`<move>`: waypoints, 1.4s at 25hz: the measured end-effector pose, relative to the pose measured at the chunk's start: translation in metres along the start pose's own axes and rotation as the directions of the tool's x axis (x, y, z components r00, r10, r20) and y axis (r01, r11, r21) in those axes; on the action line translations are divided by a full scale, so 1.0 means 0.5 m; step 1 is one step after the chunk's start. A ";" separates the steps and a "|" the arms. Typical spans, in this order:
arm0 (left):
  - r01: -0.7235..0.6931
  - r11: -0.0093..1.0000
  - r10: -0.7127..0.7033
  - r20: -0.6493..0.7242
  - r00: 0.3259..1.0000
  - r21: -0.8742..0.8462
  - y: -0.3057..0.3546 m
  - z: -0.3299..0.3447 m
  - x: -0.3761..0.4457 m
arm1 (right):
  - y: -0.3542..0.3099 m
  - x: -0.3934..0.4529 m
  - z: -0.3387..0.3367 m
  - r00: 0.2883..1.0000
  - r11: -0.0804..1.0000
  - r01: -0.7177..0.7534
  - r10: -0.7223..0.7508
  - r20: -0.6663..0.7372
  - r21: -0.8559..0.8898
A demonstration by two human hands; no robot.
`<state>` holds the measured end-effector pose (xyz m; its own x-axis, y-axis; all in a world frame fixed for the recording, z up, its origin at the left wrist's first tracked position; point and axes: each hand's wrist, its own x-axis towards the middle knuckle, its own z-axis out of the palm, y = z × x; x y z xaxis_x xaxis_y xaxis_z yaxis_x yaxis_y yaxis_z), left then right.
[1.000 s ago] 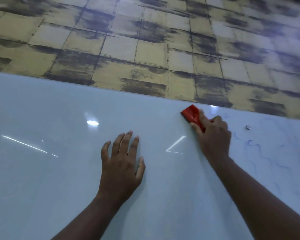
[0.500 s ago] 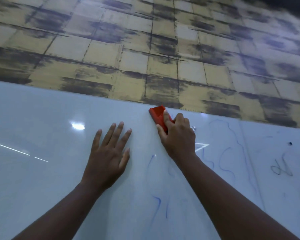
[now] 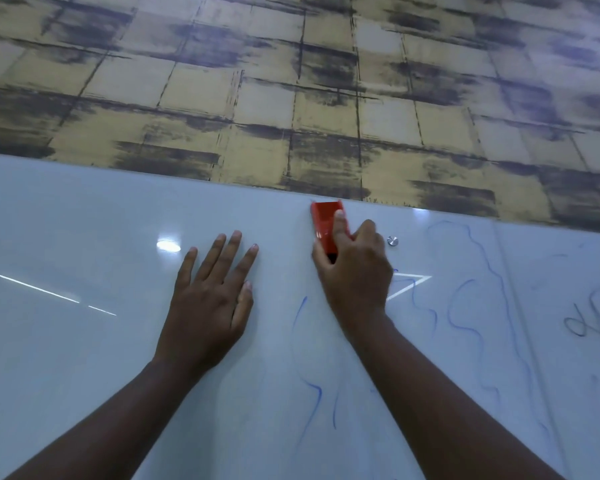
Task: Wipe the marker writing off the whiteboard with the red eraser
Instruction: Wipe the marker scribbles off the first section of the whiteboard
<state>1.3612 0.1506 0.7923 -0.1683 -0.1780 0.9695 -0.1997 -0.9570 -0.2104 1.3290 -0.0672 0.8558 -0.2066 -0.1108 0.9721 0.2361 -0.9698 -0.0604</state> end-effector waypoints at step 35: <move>0.030 1.000 -0.030 -0.048 0.998 -0.002 0.011 -0.021 -0.075 | 0.138 -0.152 -0.063 0.998 0.999 0.014 -0.016 -0.065 -0.033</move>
<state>1.3562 0.1542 0.7534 -0.2080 -0.1384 0.9683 -0.2063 -0.9615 -0.1817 1.3313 -0.1327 0.7705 -0.2717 -0.1087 0.9562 0.2015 -0.9780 -0.0539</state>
